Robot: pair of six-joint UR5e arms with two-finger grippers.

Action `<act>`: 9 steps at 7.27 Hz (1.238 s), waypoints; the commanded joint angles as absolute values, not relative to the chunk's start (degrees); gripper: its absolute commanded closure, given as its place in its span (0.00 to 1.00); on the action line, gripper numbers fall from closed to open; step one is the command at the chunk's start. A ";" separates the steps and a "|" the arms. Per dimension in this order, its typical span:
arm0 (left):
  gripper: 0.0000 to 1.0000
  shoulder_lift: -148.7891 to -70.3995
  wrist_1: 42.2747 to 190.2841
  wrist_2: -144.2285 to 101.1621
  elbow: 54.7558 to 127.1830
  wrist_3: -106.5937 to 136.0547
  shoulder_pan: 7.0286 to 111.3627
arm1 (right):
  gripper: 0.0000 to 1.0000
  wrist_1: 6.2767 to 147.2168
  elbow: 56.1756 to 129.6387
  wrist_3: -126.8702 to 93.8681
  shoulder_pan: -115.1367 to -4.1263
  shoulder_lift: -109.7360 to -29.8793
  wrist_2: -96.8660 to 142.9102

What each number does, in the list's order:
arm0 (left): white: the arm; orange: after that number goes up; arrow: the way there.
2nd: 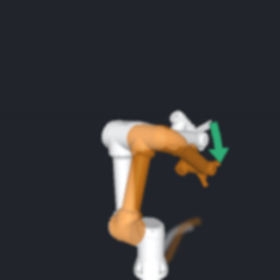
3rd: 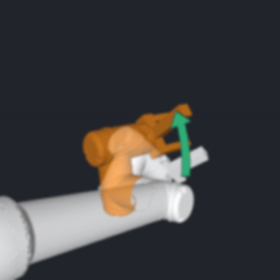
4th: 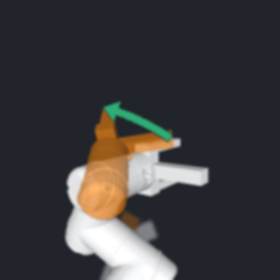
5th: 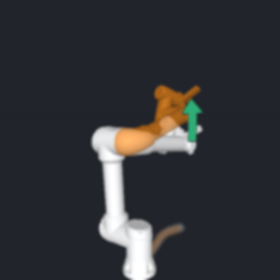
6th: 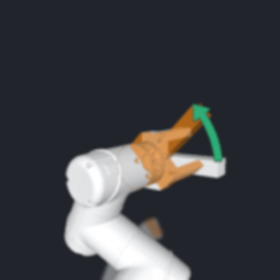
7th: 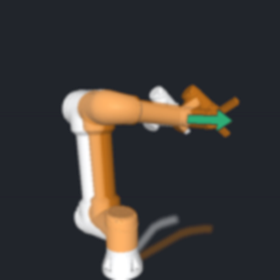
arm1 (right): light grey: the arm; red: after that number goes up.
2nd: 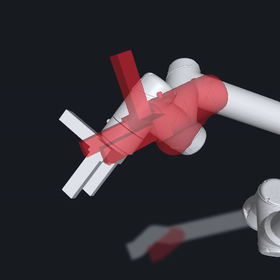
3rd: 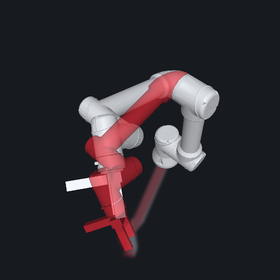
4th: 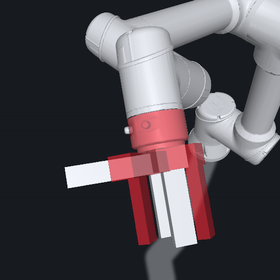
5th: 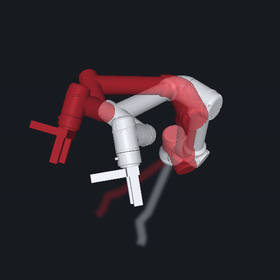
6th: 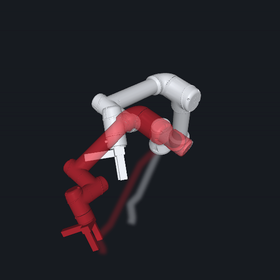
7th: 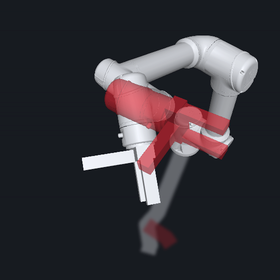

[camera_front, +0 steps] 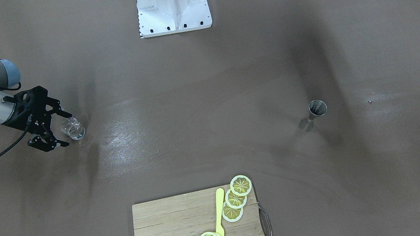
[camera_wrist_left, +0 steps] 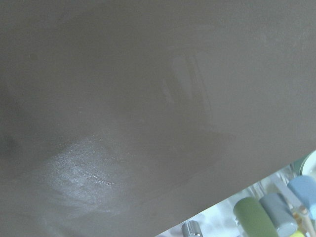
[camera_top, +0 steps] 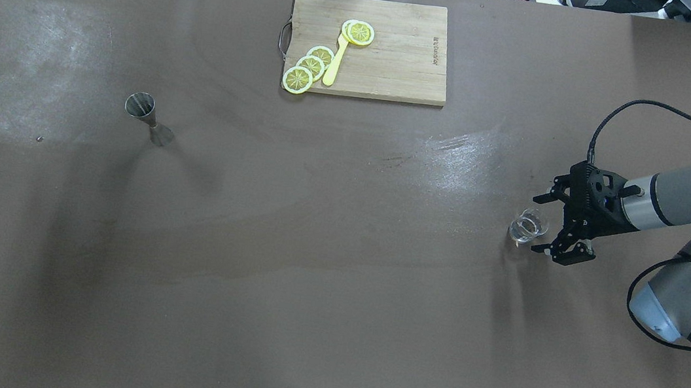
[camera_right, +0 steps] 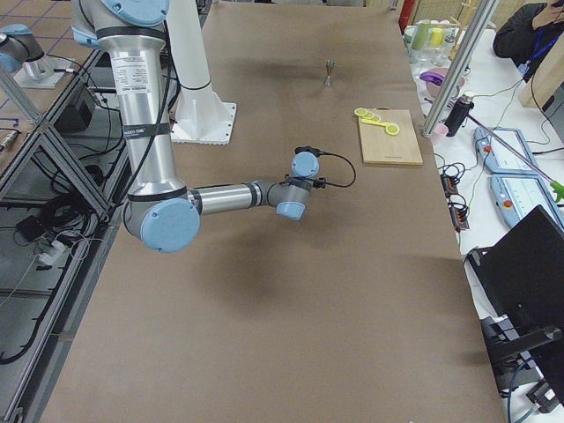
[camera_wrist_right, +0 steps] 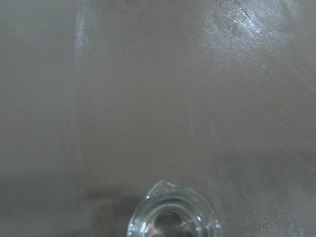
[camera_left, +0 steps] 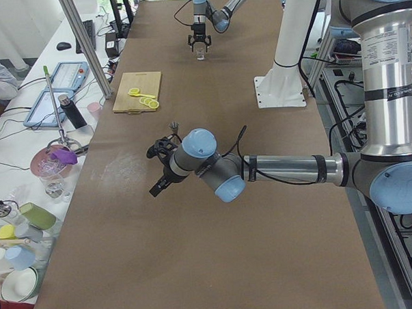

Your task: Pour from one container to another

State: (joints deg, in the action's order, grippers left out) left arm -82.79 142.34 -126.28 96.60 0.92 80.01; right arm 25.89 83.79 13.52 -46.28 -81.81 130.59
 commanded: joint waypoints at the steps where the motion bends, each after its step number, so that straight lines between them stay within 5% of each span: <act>1: 0.01 -82.70 157.69 -120.98 93.45 2.53 74.30 | 0.01 25.05 82.45 13.27 -45.18 -80.69 129.38; 5: 0.01 -82.62 172.08 -104.69 91.85 19.07 61.98 | 0.07 25.05 81.91 13.10 -45.17 -80.07 129.37; 9: 0.01 -82.88 175.94 -101.96 91.14 19.07 60.73 | 0.25 25.05 82.44 12.31 -45.44 -80.60 129.55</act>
State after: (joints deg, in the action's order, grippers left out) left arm -82.79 174.21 -102.73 91.21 19.07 61.10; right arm 25.05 82.29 12.61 -45.39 -80.51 129.54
